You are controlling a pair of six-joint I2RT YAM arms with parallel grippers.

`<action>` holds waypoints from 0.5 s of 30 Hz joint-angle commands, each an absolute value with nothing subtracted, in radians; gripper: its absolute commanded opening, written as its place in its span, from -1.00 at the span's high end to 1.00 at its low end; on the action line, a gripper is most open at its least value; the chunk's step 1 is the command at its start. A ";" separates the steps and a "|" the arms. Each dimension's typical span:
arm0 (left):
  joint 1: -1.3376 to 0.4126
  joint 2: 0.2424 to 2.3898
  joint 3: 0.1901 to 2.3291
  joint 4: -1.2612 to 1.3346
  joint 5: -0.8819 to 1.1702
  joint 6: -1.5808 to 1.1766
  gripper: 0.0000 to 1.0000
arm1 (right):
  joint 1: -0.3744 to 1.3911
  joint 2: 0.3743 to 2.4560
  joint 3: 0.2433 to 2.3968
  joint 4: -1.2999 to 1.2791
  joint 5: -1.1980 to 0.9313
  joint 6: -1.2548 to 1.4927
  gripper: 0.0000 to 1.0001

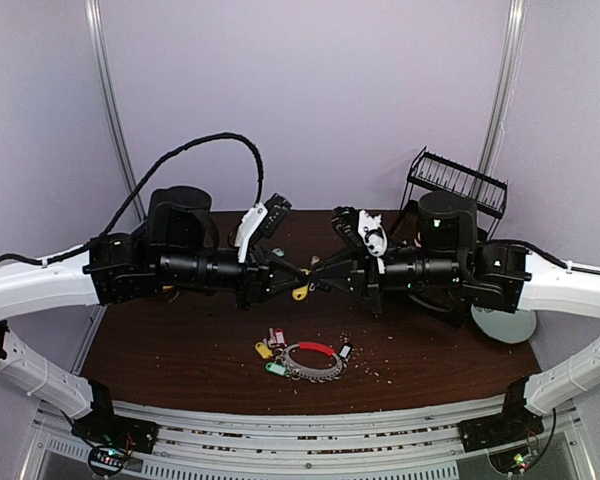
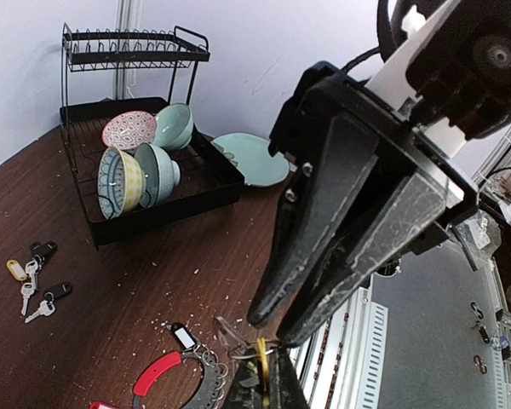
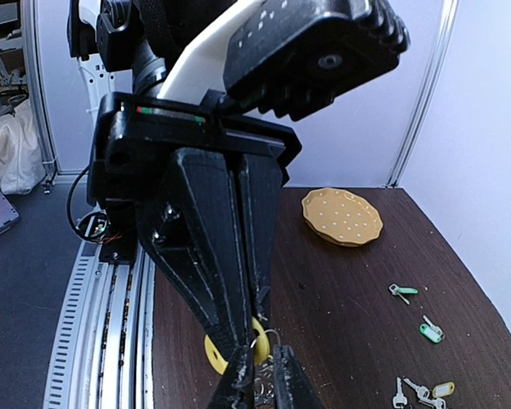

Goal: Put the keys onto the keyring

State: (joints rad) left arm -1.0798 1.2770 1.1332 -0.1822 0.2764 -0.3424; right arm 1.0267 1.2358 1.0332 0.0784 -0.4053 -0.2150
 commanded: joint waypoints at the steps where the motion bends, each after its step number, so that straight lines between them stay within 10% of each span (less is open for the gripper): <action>1: -1.086 1.275 1.125 -0.133 0.299 -0.330 1.00 | 1.033 1.251 1.085 0.054 -0.399 -0.250 0.78; 15: -1.089 1.270 1.118 -0.117 0.306 -0.320 1.00 | 1.033 1.200 1.062 -0.032 -0.441 -0.374 0.70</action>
State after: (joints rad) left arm -1.0840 1.2770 1.1236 -0.1810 0.2893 -0.3382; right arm 1.0275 1.2343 1.0622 -0.0116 -0.4236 -0.3382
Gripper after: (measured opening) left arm 0.009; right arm 0.149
